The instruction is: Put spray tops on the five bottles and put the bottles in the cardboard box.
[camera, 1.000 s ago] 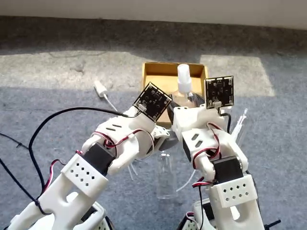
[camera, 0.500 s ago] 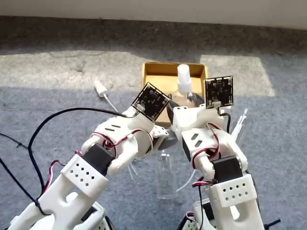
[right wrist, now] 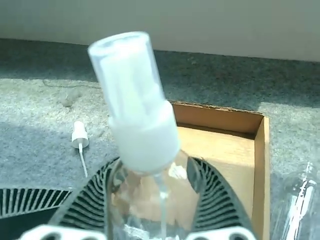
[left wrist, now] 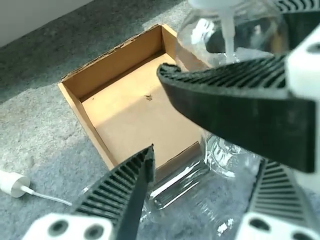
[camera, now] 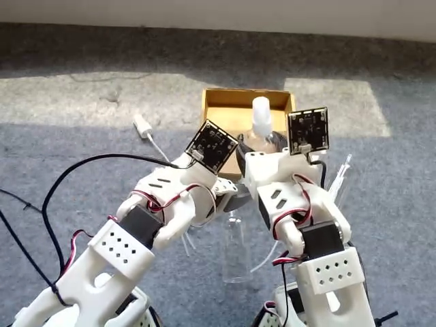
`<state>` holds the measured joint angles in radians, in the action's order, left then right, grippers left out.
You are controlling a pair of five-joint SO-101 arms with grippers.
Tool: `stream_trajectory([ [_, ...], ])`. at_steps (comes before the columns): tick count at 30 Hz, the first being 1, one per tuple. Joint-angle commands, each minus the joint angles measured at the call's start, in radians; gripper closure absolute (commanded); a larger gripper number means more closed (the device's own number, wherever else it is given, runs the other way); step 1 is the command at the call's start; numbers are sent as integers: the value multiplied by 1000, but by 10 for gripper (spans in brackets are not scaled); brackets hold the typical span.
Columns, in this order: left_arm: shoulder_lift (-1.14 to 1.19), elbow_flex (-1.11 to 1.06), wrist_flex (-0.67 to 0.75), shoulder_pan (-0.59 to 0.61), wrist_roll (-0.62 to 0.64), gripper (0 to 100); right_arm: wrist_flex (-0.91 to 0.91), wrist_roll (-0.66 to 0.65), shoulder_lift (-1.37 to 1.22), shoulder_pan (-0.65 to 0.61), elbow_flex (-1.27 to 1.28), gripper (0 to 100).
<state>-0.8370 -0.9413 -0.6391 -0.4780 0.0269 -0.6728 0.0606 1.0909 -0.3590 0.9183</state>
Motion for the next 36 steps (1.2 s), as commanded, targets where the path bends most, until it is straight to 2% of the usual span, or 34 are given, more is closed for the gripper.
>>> stream_trajectory([
  [1, -10, 7, 9, -8, 3, 702, 140, -26, -21, 71, -13, 994],
  [6, -8, -12, 6, -19, 3, 702, 377, -26, -280, 185, -74, 994],
  [14, -8, -154, 11, -19, 2, 702, 839, -26, -805, 208, -283, 994],
  [20, -8, -162, 11, -19, 2, 702, 865, -26, -1135, 211, -530, 994],
  [24, -8, -162, 11, -18, 0, 702, 866, -26, -1233, 232, -636, 994],
  [36, -8, -162, 11, -18, 0, 702, 1018, -26, -1406, 266, -668, 994],
])
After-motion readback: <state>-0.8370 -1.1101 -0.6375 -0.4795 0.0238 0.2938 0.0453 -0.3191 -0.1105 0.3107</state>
